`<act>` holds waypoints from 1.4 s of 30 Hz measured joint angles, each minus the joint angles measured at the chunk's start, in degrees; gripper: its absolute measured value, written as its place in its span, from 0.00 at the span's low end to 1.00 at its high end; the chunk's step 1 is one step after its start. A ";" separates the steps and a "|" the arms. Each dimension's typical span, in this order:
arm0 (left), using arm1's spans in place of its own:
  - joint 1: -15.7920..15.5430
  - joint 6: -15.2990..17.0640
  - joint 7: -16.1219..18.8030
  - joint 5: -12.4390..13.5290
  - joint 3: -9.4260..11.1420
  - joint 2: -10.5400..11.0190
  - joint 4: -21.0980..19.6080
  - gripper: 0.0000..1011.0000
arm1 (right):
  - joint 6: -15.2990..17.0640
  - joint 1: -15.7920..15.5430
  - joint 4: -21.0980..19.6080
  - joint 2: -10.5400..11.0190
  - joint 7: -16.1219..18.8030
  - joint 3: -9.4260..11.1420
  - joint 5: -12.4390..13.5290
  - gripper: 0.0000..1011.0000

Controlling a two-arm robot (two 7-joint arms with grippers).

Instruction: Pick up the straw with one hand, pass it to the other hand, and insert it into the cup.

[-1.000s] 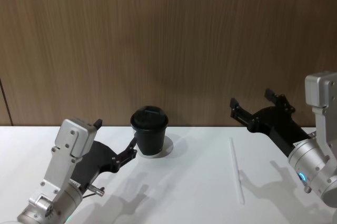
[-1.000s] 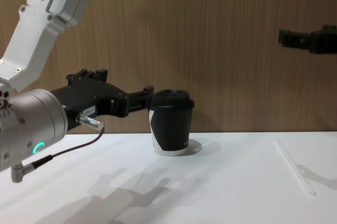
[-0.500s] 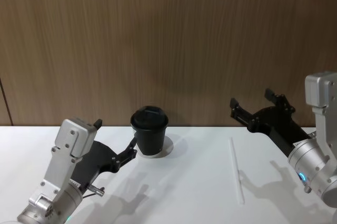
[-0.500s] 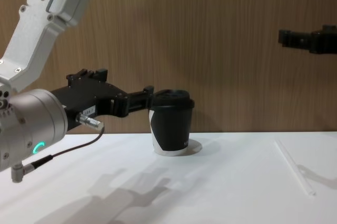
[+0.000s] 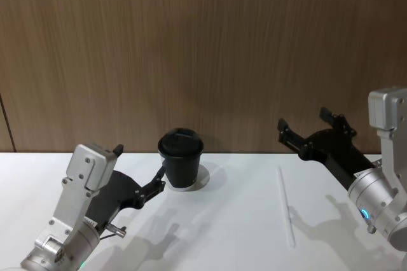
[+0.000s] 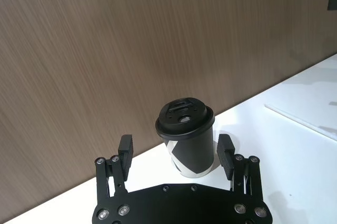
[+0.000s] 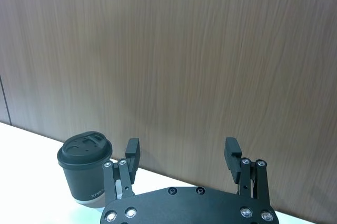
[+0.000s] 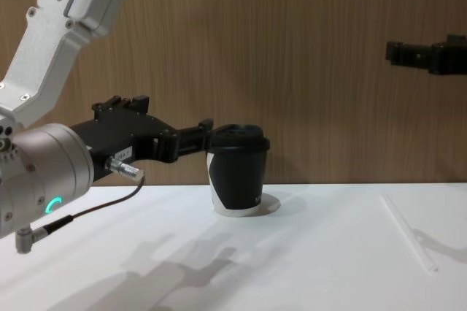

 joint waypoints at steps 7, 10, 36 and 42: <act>0.00 0.00 0.00 0.00 0.00 0.00 0.00 0.99 | 0.00 0.00 0.00 0.00 0.00 0.00 0.00 0.99; 0.00 0.00 0.00 0.00 0.00 0.00 0.00 0.99 | 0.00 0.00 0.00 0.00 0.00 0.00 0.00 0.99; 0.00 0.00 0.00 0.00 0.00 0.00 0.00 0.99 | -7.41 -11.77 -4.67 3.02 -6.29 -3.17 2.67 0.99; 0.00 0.00 0.00 0.00 0.00 0.00 0.00 0.99 | -9.00 -14.18 -5.63 3.63 -7.61 -3.84 3.24 0.99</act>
